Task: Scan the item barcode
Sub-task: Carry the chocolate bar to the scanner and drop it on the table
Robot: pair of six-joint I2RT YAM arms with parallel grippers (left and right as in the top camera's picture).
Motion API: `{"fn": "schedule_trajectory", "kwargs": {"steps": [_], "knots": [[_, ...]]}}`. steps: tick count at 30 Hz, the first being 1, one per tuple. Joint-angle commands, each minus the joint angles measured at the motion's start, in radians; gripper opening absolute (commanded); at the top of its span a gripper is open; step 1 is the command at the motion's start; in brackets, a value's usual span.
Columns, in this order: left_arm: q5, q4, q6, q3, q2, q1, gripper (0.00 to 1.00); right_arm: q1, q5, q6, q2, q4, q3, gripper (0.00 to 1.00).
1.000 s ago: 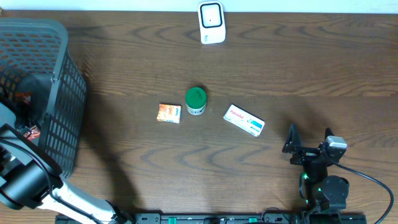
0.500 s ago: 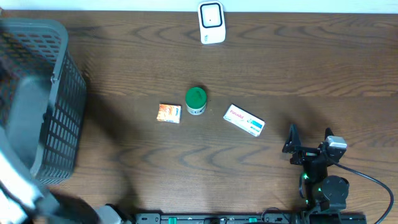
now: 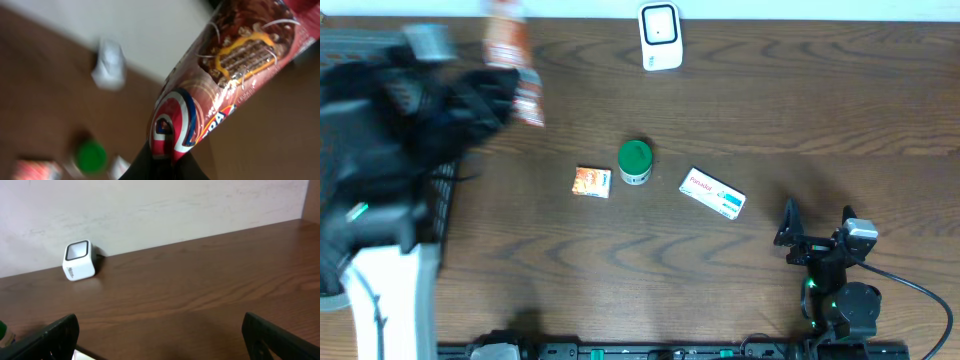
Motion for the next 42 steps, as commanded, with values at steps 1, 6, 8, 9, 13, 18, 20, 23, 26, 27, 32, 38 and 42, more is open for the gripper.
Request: {"fn": "schedule_trajectory", "kwargs": {"steps": [1, 6, 8, 9, 13, 18, 20, 23, 26, 27, 32, 38, 42], "knots": [[0.087, 0.002, -0.015, -0.013, 0.077, -0.208, 0.08, 0.012, 0.009, 0.011, -0.004, -0.003, -0.001, 0.99], [0.291, 0.001, -0.015, -0.013, 0.231, -0.393, 0.08, 0.012, 0.009, 0.011, -0.004, -0.003, -0.001, 0.99], [0.377, 0.001, -0.015, -0.013, 0.296, -0.439, 0.08, 0.012, 0.009, 0.011, -0.004, -0.003, -0.001, 0.99], [0.404, 0.001, -0.015, -0.013, 0.323, -0.454, 0.08, 0.012, 0.009, 0.011, -0.004, -0.003, -0.001, 0.99], [0.509, 0.001, -0.014, -0.013, 0.441, -0.495, 0.13, 0.012, 0.009, 0.011, -0.004, -0.003, -0.001, 0.99], [0.566, -0.014, -0.014, -0.013, 0.588, -0.537, 0.16, 0.012, 0.009, 0.011, -0.004, -0.003, -0.001, 0.99], [0.586, -0.034, -0.014, -0.013, 0.644, -0.559, 0.16, 0.012, 0.009, 0.011, -0.004, -0.003, -0.001, 0.99], [0.663, -0.032, -0.02, -0.013, 0.706, -0.59, 0.17, 0.012, 0.009, 0.011, -0.004, -0.003, -0.001, 0.99], [0.75, -0.032, -0.059, -0.013, 0.74, -0.613, 0.17, 0.012, 0.009, 0.011, -0.004, -0.003, -0.001, 0.99], [0.769, -0.032, -0.06, -0.013, 0.747, -0.62, 0.17, 0.012, 0.009, 0.011, -0.004, -0.003, -0.001, 0.99], [0.766, -0.03, -0.113, -0.013, 0.747, -0.626, 0.86, 0.012, 0.009, 0.011, -0.004, -0.003, -0.001, 0.99], [0.774, 0.053, -0.309, -0.013, 0.747, -0.608, 0.86, 0.012, 0.009, 0.011, -0.004, -0.003, -0.001, 0.99], [0.804, 0.23, -0.443, -0.005, 0.737, -0.589, 0.86, 0.012, 0.009, 0.011, -0.004, -0.003, -0.001, 0.99]]}}
